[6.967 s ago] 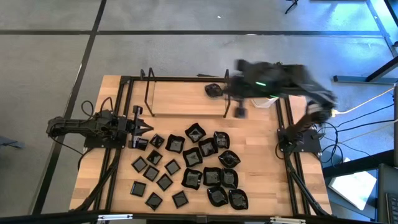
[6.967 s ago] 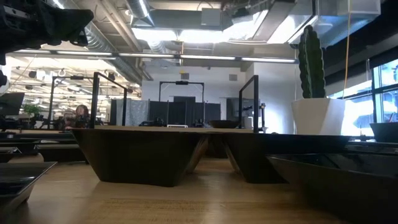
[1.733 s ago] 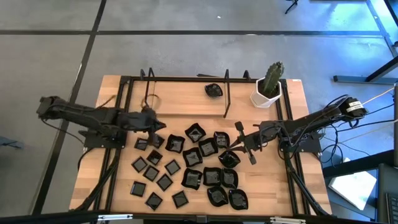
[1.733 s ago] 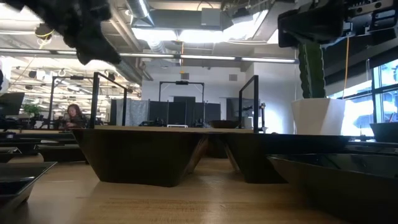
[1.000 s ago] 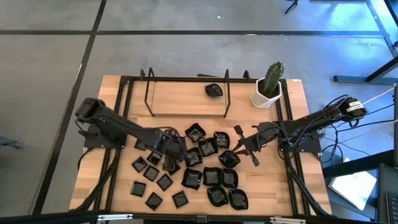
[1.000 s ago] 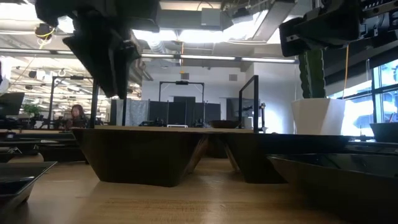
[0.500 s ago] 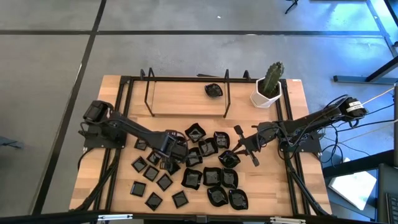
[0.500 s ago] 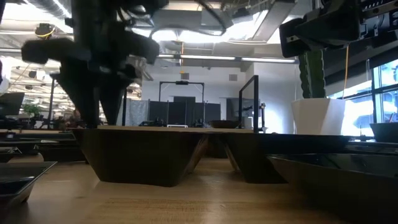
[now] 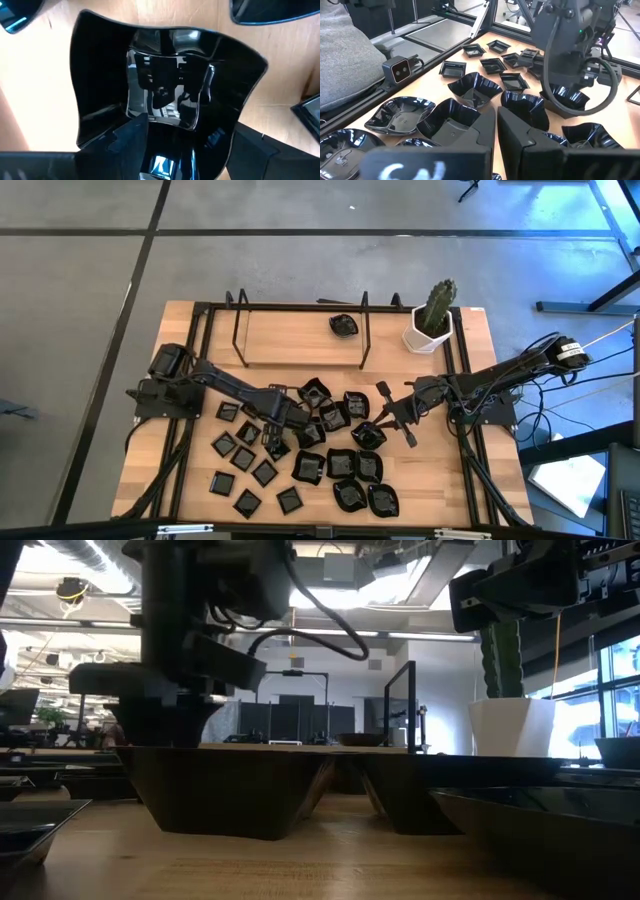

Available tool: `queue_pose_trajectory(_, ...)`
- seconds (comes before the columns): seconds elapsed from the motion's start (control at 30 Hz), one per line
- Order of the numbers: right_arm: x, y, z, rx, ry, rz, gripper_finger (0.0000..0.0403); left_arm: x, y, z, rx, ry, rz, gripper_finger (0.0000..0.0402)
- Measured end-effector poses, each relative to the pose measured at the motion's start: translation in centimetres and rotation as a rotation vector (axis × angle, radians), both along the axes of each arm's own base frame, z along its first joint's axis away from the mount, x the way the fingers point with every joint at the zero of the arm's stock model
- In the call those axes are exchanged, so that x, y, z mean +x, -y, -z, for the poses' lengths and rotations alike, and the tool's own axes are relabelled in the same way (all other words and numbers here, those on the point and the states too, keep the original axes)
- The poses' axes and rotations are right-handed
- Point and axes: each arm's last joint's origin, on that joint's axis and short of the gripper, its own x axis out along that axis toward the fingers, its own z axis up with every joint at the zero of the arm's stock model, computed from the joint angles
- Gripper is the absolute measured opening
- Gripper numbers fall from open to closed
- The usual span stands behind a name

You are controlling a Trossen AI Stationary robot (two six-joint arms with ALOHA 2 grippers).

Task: Pick & Place Mini shaped plates
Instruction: Put the distorted square plate on the shelf

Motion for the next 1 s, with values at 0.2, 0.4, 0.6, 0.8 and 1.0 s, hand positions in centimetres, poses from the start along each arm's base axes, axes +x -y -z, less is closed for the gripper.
queue_pose_trajectory(0.2, 0.0, 0.0, 0.0, -0.001, 0.000, 0.000, 0.0021, 0.0, -0.1, 0.0, -0.020, -0.002, -0.005, 0.0153)
queue_pose_trajectory(0.4, 0.0, 0.0, 0.0, -0.001, 0.000, 0.000, 0.0021, -0.1, 0.2, 0.0, -0.031, -0.002, -0.042, 0.0036)
queue_pose_trajectory(0.6, 0.0, 0.0, 0.0, -0.001, 0.000, 0.000, 0.0021, -0.9, 0.4, -0.3, -0.004, -0.080, -0.061, 0.0003)
queue_pose_trajectory(0.8, 0.0, 0.0, 0.0, -0.001, 0.000, 0.001, 0.0021, -1.9, 0.4, -3.0, 0.072, -0.089, -0.051, 0.0002)
queue_pose_trajectory(1.0, 0.0, 0.0, 0.0, -0.002, -0.003, 0.001, 0.0021, -2.5, -0.7, -9.0, 0.148, 0.127, -0.053, 0.0002)
